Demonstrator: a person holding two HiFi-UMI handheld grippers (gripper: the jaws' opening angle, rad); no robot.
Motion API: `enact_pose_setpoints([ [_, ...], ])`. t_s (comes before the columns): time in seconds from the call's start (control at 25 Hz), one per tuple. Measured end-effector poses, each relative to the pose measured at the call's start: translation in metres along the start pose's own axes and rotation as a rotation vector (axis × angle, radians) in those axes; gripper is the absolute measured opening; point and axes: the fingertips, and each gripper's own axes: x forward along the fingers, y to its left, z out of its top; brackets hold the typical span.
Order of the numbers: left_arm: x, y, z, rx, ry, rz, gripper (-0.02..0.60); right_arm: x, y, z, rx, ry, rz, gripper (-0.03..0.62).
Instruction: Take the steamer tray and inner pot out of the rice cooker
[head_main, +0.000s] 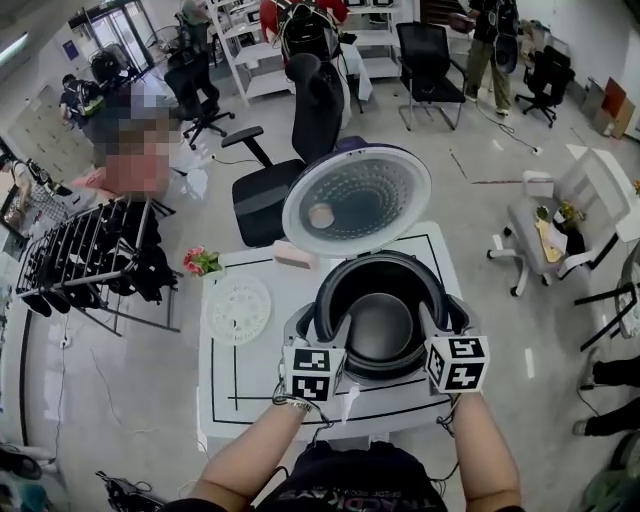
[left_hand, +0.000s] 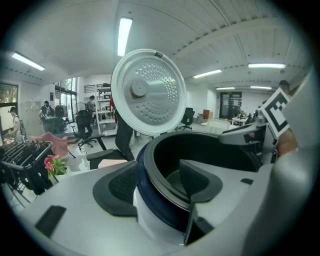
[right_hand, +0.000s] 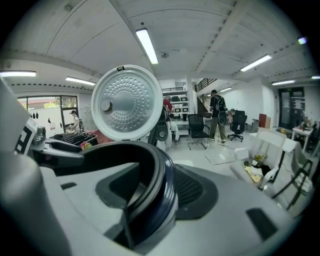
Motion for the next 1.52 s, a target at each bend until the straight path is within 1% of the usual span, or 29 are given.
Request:
enact_pose_setpoints([
  [0.24, 0.001, -0.001, 0.004, 0.015, 0.006, 0.076, 0.250, 0.005, -0.003, -0.001, -0.074, 0.014, 0.006, 0.198],
  [0.36, 0.002, -0.002, 0.002, 0.032, 0.009, 0.107, 0.248, 0.006, -0.001, -0.003, -0.139, 0.024, -0.016, 0.197],
  [0.48, 0.005, -0.001, -0.001, 0.051, 0.010, 0.144, 0.247, 0.006, 0.001, -0.003, -0.176, 0.025, -0.036, 0.194],
  [0.6, 0.006, -0.002, -0.001, 0.068, 0.015, 0.166, 0.241, 0.007, 0.003, -0.004, -0.201, 0.031, -0.030, 0.175],
  [0.64, 0.006, -0.002, -0.002, 0.071, 0.016, 0.174, 0.236, 0.007, 0.004, -0.004, -0.205, 0.031, -0.026, 0.154],
  [0.76, 0.005, -0.002, -0.006, 0.087, 0.024, 0.197, 0.199, 0.006, 0.005, -0.004, -0.192, 0.027, -0.012, 0.153],
  [1.0, 0.005, -0.002, -0.008, 0.069, 0.038, 0.227, 0.185, 0.005, 0.003, -0.001, -0.157, 0.017, 0.002, 0.143],
  [1.2, -0.002, -0.004, -0.003, 0.020, 0.059, 0.274, 0.149, 0.005, -0.001, -0.001, -0.133, 0.016, -0.006, 0.123],
  [1.36, -0.006, -0.001, -0.004, -0.002, 0.058, 0.312, 0.129, 0.003, -0.002, 0.000, -0.096, 0.012, -0.006, 0.108],
  [1.52, -0.011, 0.002, 0.002, -0.053, 0.038, 0.335, 0.107, 0.000, -0.003, 0.008, -0.054, -0.009, -0.005, 0.096],
])
